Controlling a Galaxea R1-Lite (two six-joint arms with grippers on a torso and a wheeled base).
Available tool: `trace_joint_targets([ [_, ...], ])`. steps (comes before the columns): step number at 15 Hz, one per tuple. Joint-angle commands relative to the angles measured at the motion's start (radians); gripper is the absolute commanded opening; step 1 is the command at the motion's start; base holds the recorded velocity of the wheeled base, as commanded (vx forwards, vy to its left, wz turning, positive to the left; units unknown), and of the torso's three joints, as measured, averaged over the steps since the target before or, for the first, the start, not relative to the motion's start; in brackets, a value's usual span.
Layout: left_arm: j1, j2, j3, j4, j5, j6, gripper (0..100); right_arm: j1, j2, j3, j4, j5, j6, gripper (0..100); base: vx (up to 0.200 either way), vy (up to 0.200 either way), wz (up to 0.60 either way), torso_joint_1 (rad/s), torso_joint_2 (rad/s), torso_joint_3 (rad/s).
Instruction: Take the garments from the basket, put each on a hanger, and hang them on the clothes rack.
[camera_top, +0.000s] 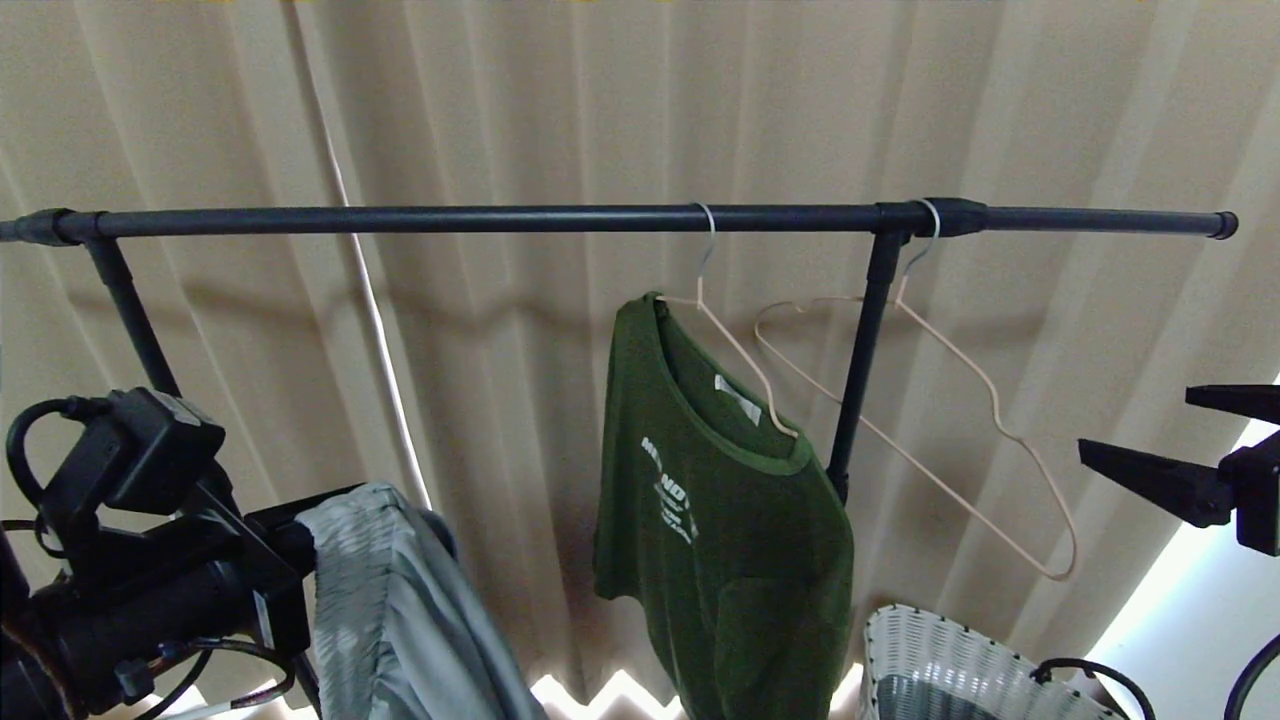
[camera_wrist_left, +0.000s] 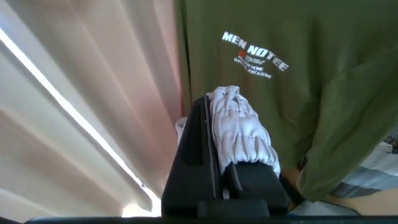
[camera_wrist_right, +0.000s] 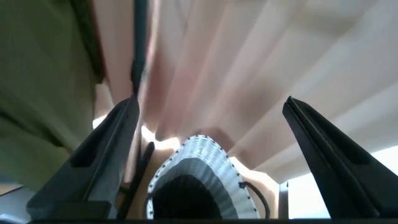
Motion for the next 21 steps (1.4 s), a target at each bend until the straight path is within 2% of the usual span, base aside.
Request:
trace_joint_targets([
  [1, 0.0, -0.011, 0.0, 0.001, 0.0, 0.0, 0, 0.035, 0.1, -0.154, 0.097, 0.001, 0.023, 100, 0.0, 0.0, 0.0, 0.0, 0.0, 0.0],
  [2, 0.0, -0.034, 0.002, 0.001, 0.0, 0.0, 0, 0.072, 0.178, -0.258, 0.181, -0.004, 0.068, 100, 0.0, 0.0, 0.0, 0.0, 0.0, 0.0],
  [4, 0.0, -0.075, 0.008, 0.003, 0.0, 0.0, 0, 0.103, 0.293, -0.379, 0.31, -0.007, 0.126, 100, 0.0, 0.0, 0.0, 0.0, 0.0, 0.0],
  [6, 0.0, -0.112, 0.017, 0.003, -0.001, 0.0, 0, 0.107, 0.397, -0.434, 0.332, -0.012, 0.147, 100, 0.0, 0.0, 0.0, 0.0, 0.0, 0.0],
  [10, 0.002, -0.123, 0.016, 0.003, -0.001, 0.0, 0, 0.103, 0.522, -0.462, 0.322, -0.028, 0.18, 100, 0.0, 0.0, 0.0, 0.0, 0.0, 0.0],
  [15, 0.002, -0.123, 0.019, 0.003, -0.001, 0.0, 0, 0.107, 0.534, -0.462, 0.321, -0.033, 0.207, 100, 0.0, 0.0, 0.0, 0.0, 0.0, 0.0],
  [18, 0.002, -0.125, 0.019, 0.003, -0.001, 0.0, 0, 0.107, 0.523, -0.442, 0.243, -0.038, 0.207, 100, 0.0, 0.0, 0.0, 0.0, 0.0, 0.0],
  [21, 0.002, -0.125, 0.019, 0.003, -0.001, 0.0, 0, 0.109, 0.523, -0.437, 0.235, -0.044, 0.207, 100, 0.0, 0.0, 0.0, 0.0, 0.0, 0.0],
])
